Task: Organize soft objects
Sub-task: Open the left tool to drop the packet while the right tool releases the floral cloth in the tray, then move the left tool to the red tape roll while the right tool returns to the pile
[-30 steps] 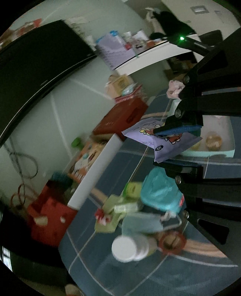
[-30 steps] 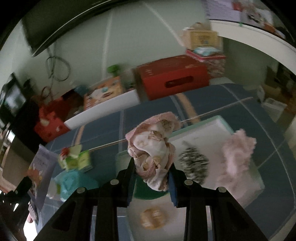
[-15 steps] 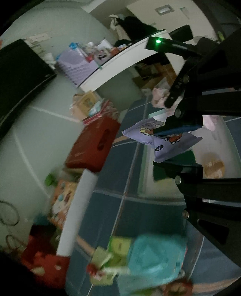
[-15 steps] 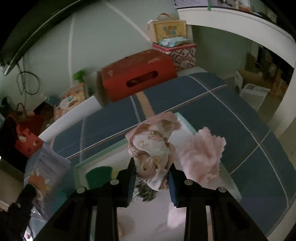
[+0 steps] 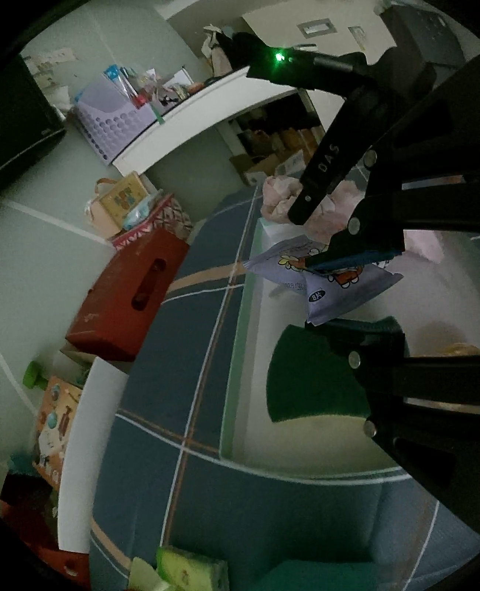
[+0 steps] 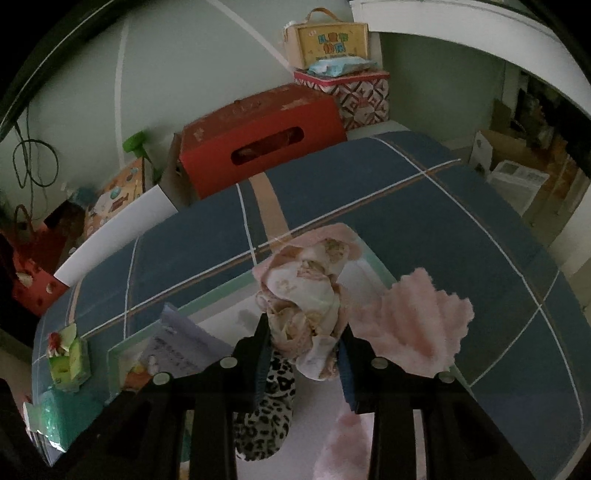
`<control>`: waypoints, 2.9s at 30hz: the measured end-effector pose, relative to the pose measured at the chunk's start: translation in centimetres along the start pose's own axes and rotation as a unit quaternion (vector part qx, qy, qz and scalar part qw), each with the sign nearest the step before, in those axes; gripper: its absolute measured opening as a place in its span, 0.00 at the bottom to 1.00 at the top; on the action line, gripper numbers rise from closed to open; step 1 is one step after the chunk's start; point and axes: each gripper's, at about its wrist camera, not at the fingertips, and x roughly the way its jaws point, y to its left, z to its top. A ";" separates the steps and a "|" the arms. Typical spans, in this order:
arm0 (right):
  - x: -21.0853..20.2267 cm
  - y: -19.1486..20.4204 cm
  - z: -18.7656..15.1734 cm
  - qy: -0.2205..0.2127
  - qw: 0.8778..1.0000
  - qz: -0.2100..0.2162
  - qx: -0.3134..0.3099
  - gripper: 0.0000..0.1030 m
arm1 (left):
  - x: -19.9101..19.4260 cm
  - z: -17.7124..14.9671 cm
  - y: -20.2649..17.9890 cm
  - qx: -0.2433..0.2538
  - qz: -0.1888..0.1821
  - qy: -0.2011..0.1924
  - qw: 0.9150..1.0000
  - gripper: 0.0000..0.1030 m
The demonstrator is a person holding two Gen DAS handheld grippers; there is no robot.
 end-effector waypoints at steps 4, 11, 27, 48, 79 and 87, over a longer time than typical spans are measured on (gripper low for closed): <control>0.5 -0.1 -0.1 0.008 1.000 -0.006 -0.001 0.35 | 1.1 -0.1 0.1 -0.003 0.009 0.013 1.000 0.27; -1.1 0.3 0.2 -0.002 1.000 -0.021 -0.007 0.54 | -0.4 0.5 -0.3 -0.003 0.019 0.010 1.000 0.55; -8.0 3.0 -0.3 -0.017 0.994 -0.089 -0.067 0.79 | -7.3 0.9 -1.1 0.077 0.247 -0.052 0.965 0.89; -10.5 12.6 -5.1 -0.011 0.987 0.012 -0.162 0.79 | -17.5 0.3 6.3 0.019 0.343 -0.090 0.935 0.89; -4.1 23.0 -14.9 0.118 0.945 0.069 -0.297 0.79 | -16.2 -2.6 19.8 -0.127 0.361 0.020 0.924 0.89; -3.8 22.6 -14.7 0.124 0.946 0.066 -0.293 0.79 | -14.4 -2.5 20.8 -0.137 0.355 0.045 0.924 0.81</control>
